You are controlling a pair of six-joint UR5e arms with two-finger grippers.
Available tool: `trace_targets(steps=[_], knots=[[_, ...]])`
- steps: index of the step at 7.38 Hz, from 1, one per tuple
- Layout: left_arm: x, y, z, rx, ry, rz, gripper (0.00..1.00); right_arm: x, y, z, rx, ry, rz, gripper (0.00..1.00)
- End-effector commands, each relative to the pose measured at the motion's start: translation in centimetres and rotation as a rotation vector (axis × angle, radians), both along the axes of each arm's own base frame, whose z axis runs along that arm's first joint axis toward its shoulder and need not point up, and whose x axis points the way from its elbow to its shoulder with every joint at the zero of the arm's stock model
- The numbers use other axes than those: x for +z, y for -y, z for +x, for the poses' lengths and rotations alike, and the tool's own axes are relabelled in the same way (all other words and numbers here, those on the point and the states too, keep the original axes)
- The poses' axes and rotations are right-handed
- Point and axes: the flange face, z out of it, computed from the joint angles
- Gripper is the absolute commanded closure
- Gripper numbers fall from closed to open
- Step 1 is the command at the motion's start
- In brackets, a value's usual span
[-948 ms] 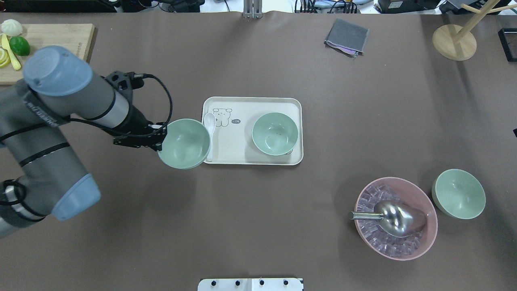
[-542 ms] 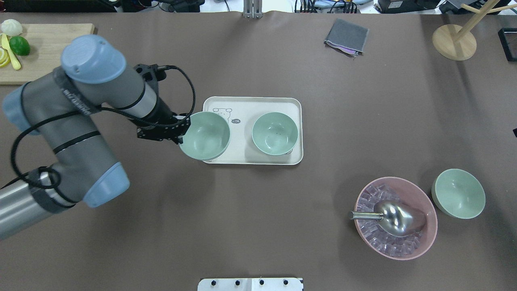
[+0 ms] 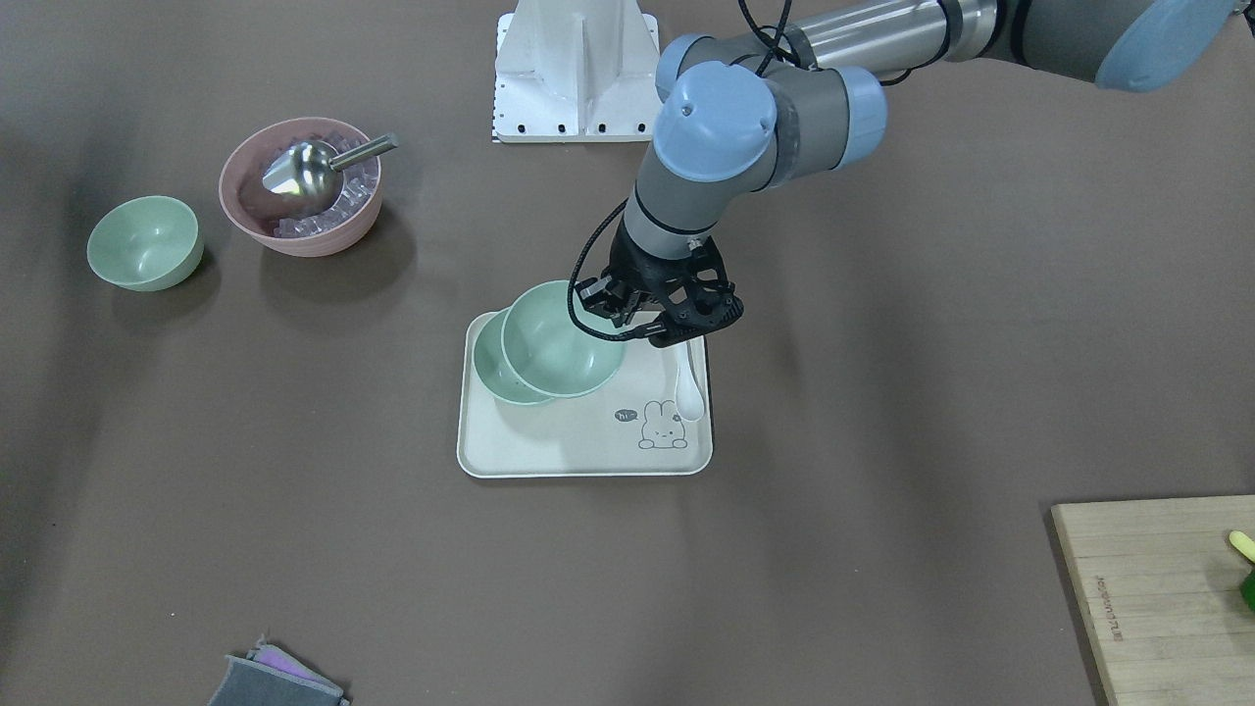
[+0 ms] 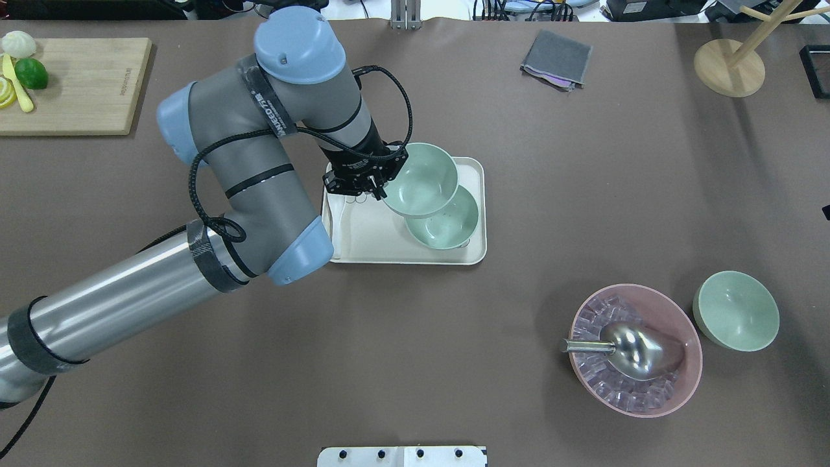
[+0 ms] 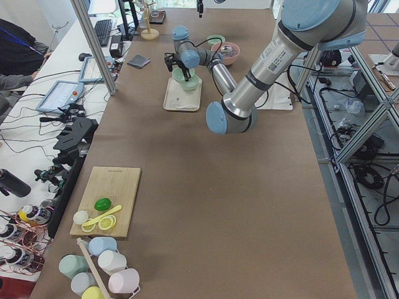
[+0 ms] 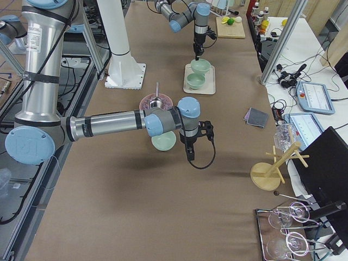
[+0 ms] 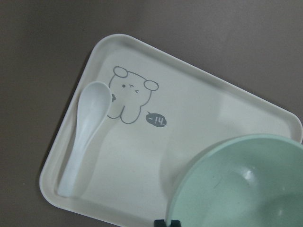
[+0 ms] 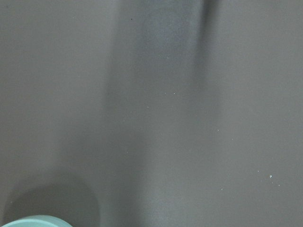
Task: Stack green bowls together
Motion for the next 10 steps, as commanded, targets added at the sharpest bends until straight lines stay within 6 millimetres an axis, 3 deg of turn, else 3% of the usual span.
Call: trace_targets(steps=[1, 3, 6, 10], knots=[[-0.4, -2.6, 3.3, -0.027, 0.023, 0.005, 1.0, -0.1, 0.1, 0.0, 0.0, 0.0, 0.001, 0.0], [-0.2, -3.1, 4.4, -0.059, 0.032, 0.0, 1.0, -0.1, 0.1, 0.0, 0.006, 0.002, -0.004, 0.0], [-1.6, -2.1, 6.0, -0.073, 0.037, -0.025, 1.0, -0.2, 0.2, -0.1, 0.008, 0.003, -0.003, 0.0], [-0.2, -2.5, 6.8, -0.061, 0.056, -0.03, 1.0, -0.3, 0.2, -0.1, 0.008, 0.002, -0.002, 0.0]])
